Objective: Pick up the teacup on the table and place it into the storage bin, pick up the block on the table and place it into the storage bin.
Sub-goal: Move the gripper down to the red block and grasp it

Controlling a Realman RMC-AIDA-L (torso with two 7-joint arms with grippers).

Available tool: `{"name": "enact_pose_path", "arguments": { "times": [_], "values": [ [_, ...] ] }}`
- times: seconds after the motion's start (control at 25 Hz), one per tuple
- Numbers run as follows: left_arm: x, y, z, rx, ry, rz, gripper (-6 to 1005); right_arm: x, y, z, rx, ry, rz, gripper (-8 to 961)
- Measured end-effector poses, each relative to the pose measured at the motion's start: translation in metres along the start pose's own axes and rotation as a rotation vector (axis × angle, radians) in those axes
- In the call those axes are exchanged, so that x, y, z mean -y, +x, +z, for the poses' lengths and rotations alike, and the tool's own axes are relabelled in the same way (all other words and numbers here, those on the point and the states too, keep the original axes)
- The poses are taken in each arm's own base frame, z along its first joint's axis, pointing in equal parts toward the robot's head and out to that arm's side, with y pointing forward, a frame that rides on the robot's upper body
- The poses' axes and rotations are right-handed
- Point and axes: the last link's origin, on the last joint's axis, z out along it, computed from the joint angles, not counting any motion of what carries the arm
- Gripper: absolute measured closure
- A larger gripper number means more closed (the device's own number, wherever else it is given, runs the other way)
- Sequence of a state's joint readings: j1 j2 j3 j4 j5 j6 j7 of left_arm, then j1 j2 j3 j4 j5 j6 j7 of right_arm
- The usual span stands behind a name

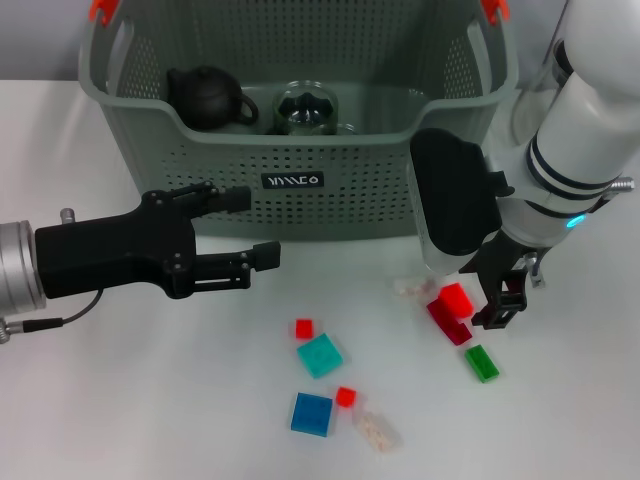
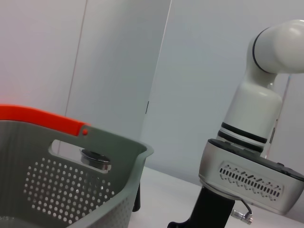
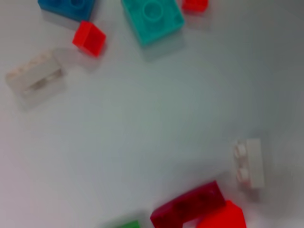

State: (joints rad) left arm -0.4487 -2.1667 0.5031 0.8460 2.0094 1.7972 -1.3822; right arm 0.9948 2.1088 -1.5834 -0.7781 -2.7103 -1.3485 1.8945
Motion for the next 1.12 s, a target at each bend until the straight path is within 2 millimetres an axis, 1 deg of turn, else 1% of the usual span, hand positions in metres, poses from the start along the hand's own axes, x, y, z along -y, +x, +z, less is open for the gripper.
{"name": "enact_pose_path", "arguments": {
  "times": [0.36, 0.64, 0.76, 0.96, 1.12],
  "values": [
    [0.0, -0.002, 0.001, -0.004, -0.002, -0.014, 140, 0.001, -0.003, 0.007, 0.031, 0.01, -0.028, 249],
    [0.0, -0.003, 0.0, -0.003, 0.001, -0.017, 139, 0.002, -0.006, 0.007, 0.056, 0.016, -0.033, 250],
    [0.0, -0.003, 0.0, -0.003, 0.001, -0.018, 139, 0.003, -0.005, 0.009, 0.057, 0.019, -0.029, 273],
    [0.001, -0.003, 0.0, 0.0, 0.009, -0.029, 139, 0.002, -0.004, 0.011, 0.055, 0.016, -0.024, 343],
    [0.001, -0.003, 0.001, 0.0, 0.008, -0.029, 139, 0.002, -0.003, 0.011, 0.056, 0.018, -0.021, 350]
  ]
}}
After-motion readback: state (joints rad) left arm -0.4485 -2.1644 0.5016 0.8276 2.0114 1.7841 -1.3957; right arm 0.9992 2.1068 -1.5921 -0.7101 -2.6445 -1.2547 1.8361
